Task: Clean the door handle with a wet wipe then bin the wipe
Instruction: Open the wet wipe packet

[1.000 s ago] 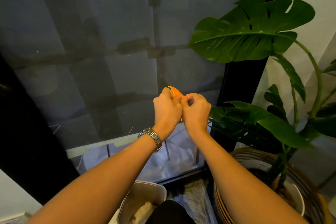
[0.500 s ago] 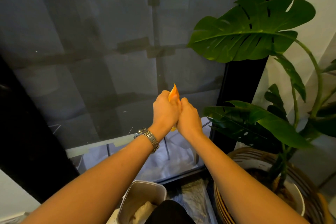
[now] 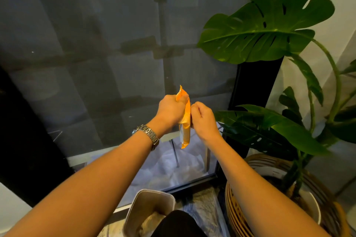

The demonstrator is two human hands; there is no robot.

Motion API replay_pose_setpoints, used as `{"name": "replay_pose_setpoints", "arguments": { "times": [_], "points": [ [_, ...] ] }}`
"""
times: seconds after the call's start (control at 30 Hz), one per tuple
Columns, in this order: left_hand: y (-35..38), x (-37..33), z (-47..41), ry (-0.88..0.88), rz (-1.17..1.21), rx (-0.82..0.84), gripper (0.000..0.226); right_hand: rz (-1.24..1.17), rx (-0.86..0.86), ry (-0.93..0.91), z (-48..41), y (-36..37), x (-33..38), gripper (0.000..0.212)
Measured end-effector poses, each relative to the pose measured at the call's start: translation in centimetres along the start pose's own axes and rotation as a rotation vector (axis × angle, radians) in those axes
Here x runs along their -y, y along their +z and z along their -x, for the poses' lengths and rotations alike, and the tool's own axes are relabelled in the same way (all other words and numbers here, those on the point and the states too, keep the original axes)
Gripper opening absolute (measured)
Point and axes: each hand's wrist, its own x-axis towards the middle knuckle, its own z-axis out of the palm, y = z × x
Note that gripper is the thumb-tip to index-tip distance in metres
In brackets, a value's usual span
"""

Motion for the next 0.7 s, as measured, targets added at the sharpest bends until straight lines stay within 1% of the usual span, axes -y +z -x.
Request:
{"name": "replay_pose_setpoints", "arguments": {
  "times": [0.2,0.33,0.37,0.43,0.5,0.57,0.63,0.7],
  "points": [
    [1.1,0.9,0.8,-0.009,0.130,-0.035,0.044,-0.043,-0.033,0.002,0.4,-0.3,-0.7,0.043],
    [1.7,1.2,1.1,-0.004,0.155,-0.126,0.046,-0.080,-0.108,0.047,0.5,0.6,-0.8,0.038],
    [1.7,1.2,1.0,-0.001,0.152,-0.148,0.046,-0.094,-0.108,0.064,0.4,0.7,-0.5,0.038],
    [1.5,1.1,0.6,-0.008,0.142,-0.168,0.046,-0.099,-0.051,0.106,0.2,0.8,0.3,0.039],
    [1.4,1.2,0.3,-0.025,0.138,-0.161,0.047,0.003,0.047,0.177,-0.1,1.0,0.7,0.045],
    [1.4,1.2,0.3,-0.050,0.166,-0.158,0.047,0.123,0.102,0.222,-0.4,1.2,0.8,0.052],
    [1.5,1.2,0.4,-0.041,0.164,-0.154,0.049,0.194,0.094,0.178,-0.6,1.3,0.6,0.047],
    [1.5,1.2,0.5,-0.025,0.131,-0.142,0.049,0.184,0.054,0.131,-0.5,1.2,0.6,0.043]
  ]
}}
